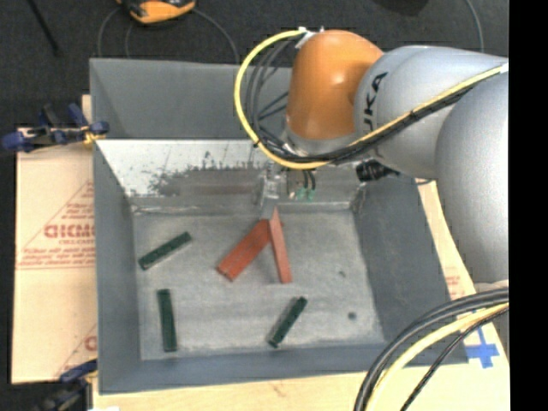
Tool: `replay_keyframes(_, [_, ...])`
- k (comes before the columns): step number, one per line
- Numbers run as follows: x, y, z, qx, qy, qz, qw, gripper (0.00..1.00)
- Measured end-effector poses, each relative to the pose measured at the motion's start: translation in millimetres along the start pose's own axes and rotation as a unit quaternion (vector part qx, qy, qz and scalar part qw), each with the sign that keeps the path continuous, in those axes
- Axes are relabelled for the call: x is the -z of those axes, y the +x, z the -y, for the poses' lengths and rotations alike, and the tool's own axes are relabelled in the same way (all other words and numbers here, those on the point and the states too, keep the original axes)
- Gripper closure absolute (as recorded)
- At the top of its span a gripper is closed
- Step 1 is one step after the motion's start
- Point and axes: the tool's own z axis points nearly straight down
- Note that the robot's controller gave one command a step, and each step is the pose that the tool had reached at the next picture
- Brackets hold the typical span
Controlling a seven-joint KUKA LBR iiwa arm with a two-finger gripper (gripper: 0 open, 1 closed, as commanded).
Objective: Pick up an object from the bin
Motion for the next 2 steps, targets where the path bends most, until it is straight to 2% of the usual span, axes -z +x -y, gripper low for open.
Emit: replay_keyframes(2, [48.8,20.0,2.8,0.06,-0.001,0.0014,0.9982,1.0])
